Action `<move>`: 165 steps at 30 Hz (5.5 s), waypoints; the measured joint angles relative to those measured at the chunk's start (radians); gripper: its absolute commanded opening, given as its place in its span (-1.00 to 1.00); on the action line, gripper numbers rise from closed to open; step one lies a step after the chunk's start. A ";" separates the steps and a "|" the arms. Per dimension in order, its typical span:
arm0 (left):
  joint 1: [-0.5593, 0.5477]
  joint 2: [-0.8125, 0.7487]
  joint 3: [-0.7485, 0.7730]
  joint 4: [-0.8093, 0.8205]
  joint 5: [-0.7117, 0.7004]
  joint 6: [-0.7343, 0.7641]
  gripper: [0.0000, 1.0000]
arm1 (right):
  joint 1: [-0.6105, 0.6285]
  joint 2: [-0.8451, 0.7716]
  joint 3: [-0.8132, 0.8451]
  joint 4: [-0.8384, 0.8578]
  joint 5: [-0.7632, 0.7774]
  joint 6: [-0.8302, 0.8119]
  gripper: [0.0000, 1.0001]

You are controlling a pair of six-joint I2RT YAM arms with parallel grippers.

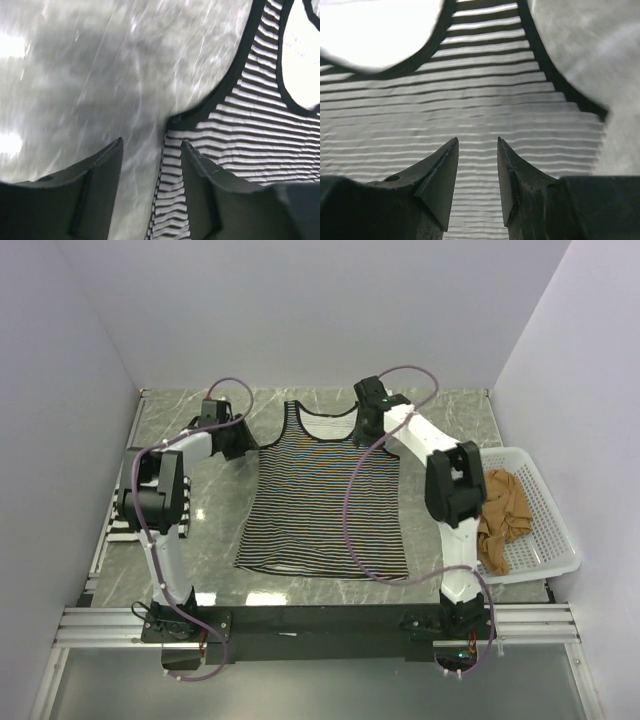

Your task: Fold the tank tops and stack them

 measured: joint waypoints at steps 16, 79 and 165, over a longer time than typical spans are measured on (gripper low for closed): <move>-0.088 0.154 0.233 -0.146 -0.061 0.176 -0.29 | 0.369 -0.449 -0.392 0.193 0.046 0.158 -0.14; -0.062 0.026 0.032 -0.118 -0.067 -0.040 -0.99 | 0.961 -0.270 -0.562 0.229 0.092 0.365 -1.00; -0.367 0.170 0.332 -0.288 -0.157 -0.169 -0.99 | 0.864 -0.779 -1.303 0.736 -0.078 0.645 -1.00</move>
